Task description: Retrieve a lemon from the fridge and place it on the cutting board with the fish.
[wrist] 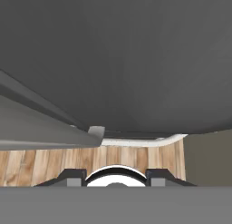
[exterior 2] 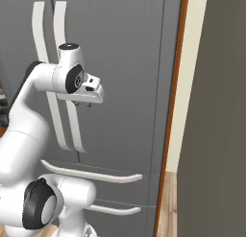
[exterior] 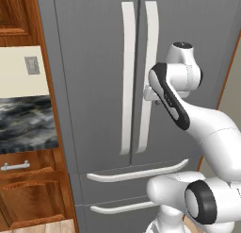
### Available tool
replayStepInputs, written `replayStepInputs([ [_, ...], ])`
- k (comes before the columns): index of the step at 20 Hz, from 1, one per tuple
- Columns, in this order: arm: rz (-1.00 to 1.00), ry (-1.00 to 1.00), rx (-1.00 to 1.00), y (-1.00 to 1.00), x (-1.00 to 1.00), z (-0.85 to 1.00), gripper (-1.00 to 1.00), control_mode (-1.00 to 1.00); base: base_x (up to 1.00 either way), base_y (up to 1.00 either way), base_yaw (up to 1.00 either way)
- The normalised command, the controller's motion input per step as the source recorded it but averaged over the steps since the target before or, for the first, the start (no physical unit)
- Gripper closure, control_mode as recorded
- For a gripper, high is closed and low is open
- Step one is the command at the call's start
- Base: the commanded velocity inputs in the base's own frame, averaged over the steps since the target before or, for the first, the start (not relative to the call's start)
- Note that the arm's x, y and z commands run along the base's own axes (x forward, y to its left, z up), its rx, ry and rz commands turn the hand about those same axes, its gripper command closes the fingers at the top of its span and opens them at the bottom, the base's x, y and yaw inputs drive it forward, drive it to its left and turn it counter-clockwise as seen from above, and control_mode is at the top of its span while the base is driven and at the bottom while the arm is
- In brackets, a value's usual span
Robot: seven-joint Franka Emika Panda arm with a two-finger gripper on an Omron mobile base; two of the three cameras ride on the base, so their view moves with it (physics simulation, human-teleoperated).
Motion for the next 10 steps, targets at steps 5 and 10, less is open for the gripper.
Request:
replayStepInputs([
  [5, 0.00, 0.00, 0.00, 0.00, 0.00, 0.00, -1.00, 1.00, 0.00, 0.00, 0.00],
  [10, 0.00, 0.00, 0.00, 0.00, 0.00, 0.00, -1.00, 1.00, 0.00, 0.13, -0.04],
])
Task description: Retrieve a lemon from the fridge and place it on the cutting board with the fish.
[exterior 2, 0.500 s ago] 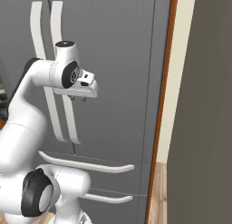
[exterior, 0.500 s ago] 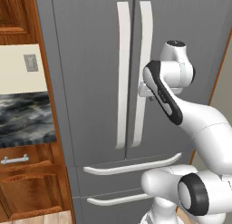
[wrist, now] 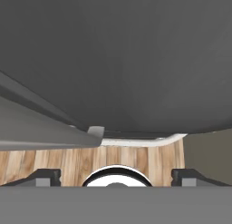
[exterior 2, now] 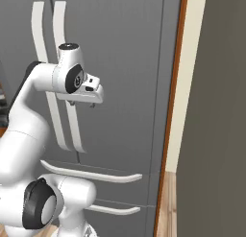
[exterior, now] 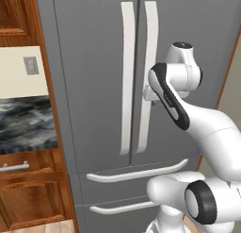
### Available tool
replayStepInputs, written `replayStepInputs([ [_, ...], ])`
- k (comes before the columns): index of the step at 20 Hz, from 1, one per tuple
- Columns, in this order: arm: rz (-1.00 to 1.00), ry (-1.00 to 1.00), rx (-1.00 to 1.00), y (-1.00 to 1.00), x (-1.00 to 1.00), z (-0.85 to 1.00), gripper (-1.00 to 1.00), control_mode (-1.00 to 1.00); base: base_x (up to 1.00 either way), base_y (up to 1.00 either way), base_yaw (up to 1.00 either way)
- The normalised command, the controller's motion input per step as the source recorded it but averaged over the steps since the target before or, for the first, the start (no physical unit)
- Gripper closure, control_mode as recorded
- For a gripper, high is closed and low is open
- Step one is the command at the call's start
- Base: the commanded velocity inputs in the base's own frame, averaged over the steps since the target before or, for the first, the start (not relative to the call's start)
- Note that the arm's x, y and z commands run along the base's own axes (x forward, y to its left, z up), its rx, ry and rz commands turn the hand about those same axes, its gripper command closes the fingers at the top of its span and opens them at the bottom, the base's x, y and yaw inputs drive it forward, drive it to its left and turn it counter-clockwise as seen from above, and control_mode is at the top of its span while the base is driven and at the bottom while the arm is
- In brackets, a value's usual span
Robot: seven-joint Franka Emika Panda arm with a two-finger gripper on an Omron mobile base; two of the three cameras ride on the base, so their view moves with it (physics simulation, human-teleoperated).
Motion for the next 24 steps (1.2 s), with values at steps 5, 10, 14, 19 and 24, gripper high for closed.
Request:
replayStepInputs([
  [5, 0.00, 0.00, 0.00, 0.00, 0.00, 0.00, -1.00, 1.00, -0.10, 0.26, -0.09],
  [10, 0.00, 0.00, 0.00, 0.00, 0.00, 0.00, -1.00, 1.00, -0.32, 0.29, -0.03],
  [14, 0.00, 0.00, 0.00, 0.00, 0.00, 0.00, -1.00, 1.00, -0.52, 0.30, 0.00],
  [19, 0.00, 0.00, 0.00, 0.00, 0.00, 0.00, -1.00, 1.00, -0.41, 0.36, 0.00],
  [24, 0.00, 0.00, 0.00, 0.00, 0.00, 0.00, -1.00, 1.00, -0.06, 0.48, 0.00],
])
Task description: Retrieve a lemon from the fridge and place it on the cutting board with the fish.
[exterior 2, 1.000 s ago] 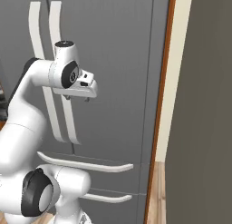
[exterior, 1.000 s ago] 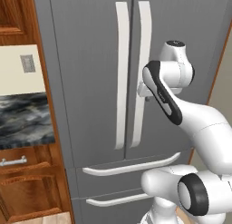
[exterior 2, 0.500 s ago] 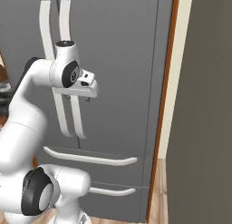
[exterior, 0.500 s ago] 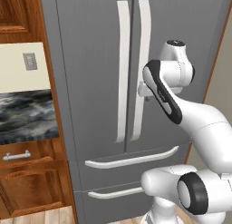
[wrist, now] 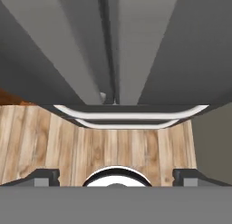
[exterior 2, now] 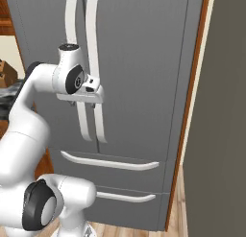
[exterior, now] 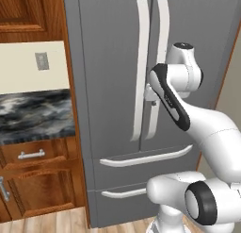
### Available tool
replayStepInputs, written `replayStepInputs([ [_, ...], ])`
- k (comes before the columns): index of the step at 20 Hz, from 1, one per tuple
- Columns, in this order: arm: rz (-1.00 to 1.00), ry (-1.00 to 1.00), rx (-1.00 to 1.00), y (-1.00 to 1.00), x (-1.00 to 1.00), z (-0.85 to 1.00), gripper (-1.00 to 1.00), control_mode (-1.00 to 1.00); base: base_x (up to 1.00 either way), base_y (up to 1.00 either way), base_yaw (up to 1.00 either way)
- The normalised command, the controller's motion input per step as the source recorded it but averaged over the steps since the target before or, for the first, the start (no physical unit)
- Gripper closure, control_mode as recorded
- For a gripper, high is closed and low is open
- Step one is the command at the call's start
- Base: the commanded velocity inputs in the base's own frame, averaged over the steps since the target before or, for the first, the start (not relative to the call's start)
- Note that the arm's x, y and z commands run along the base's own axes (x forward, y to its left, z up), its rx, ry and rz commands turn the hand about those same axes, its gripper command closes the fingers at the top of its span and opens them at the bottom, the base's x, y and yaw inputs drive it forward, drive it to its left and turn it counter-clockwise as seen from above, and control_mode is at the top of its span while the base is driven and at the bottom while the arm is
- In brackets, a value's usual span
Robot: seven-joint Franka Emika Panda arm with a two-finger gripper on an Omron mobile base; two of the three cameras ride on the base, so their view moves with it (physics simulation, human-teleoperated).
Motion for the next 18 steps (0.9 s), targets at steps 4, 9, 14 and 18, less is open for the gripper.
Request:
replayStepInputs([
  [4, 0.00, 0.00, 0.00, 0.00, 0.00, 0.00, -1.00, 1.00, 0.00, 0.21, 0.00],
  [9, -0.01, -0.01, 0.01, -0.08, -0.04, -0.05, -1.00, -1.00, 0.00, 0.00, 0.00],
  [14, 0.00, -0.05, 0.01, -0.29, 0.00, -0.13, -1.00, -1.00, 0.00, 0.00, 0.00],
  [18, 0.01, -0.07, 0.00, -0.09, 0.14, 0.00, -1.00, -1.00, 0.00, 0.00, 0.00],
])
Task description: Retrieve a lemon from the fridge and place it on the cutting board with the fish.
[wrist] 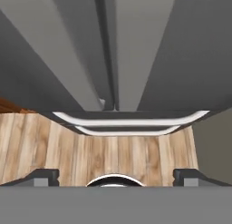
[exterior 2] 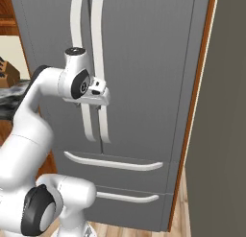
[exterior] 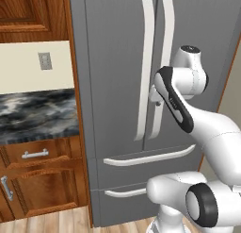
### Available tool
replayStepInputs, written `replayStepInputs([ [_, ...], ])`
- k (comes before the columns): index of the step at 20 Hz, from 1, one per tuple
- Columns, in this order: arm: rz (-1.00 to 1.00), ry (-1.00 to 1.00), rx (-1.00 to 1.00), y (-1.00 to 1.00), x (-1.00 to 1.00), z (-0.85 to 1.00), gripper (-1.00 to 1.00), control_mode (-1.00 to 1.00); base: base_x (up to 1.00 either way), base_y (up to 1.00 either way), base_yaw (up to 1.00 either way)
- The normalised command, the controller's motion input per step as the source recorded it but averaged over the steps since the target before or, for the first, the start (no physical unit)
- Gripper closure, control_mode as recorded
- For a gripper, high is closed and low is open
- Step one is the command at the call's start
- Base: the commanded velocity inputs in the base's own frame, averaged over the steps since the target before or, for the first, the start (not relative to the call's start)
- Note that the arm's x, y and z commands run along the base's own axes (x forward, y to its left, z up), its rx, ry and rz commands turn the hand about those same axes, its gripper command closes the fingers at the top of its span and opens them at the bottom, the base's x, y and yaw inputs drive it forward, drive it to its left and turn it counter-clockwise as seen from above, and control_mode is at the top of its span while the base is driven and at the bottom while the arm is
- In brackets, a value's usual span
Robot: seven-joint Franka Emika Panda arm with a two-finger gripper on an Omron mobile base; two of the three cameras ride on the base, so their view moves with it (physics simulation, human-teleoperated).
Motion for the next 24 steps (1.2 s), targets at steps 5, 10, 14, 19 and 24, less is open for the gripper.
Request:
replayStepInputs([
  [5, 0.02, -0.27, -0.01, -0.20, 0.41, 0.00, -1.00, -1.00, 0.00, 0.00, 0.00],
  [10, 0.03, -0.16, 0.00, 0.00, 0.34, 0.00, -1.00, -1.00, 0.00, 0.00, 0.00],
  [14, 0.00, -0.07, 0.00, -0.01, 0.44, 0.00, -1.00, -1.00, 0.00, 0.00, 0.00],
  [19, 0.01, -0.10, 0.00, -0.04, 0.49, 0.00, -1.00, -1.00, 0.00, 0.00, 0.00],
  [24, 0.01, -0.05, 0.00, 0.00, 0.29, 0.00, -1.00, -1.00, 0.00, 0.00, 0.00],
])
